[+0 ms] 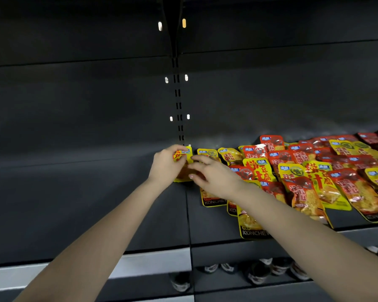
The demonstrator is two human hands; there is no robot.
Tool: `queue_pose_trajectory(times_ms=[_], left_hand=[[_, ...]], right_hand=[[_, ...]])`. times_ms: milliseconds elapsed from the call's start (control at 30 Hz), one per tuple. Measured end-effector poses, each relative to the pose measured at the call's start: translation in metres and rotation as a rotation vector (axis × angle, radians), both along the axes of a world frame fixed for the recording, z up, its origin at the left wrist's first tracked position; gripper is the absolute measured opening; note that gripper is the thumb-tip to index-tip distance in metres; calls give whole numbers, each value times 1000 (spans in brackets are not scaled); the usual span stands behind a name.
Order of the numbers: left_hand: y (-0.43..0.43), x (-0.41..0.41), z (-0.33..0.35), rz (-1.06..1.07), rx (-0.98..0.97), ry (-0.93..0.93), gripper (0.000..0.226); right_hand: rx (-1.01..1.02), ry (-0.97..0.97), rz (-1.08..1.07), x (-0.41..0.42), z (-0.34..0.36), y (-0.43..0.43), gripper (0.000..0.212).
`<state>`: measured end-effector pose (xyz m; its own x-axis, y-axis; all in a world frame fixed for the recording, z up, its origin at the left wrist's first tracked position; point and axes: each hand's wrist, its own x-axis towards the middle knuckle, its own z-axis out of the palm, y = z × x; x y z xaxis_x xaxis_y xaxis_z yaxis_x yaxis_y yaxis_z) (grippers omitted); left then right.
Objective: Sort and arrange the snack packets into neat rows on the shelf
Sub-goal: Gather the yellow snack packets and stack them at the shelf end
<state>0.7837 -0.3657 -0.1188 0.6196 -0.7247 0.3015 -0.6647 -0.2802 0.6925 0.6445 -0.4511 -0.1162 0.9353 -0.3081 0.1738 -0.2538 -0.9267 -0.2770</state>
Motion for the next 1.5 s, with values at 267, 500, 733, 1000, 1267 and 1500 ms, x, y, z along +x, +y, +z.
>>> queue_pose_trajectory(times_ms=[267,500,733,1000,1267,1500], left_hand=[[-35,-49,16,-242,-33,-67,21],[-74,-98,9,-361,7,-92,24],[-98,-117,11,-411,57,-120,31],[-118,-122,1,-398,214,-276,40],[-112,-116,-4,-358,245,-270,47],[-107,-115,-7,-328,230,-197,55]], right_hand=[[96,-134,-191,-61,5,-26,33],[77,-73,-337,-120,7,-55,36],[85,-44,-371,-143,6,-74,37],[110,-17,-374,-157,6,-93,43],[70,12,-327,-147,-2,-96,49],[55,51,-318,-143,-5,-98,59]])
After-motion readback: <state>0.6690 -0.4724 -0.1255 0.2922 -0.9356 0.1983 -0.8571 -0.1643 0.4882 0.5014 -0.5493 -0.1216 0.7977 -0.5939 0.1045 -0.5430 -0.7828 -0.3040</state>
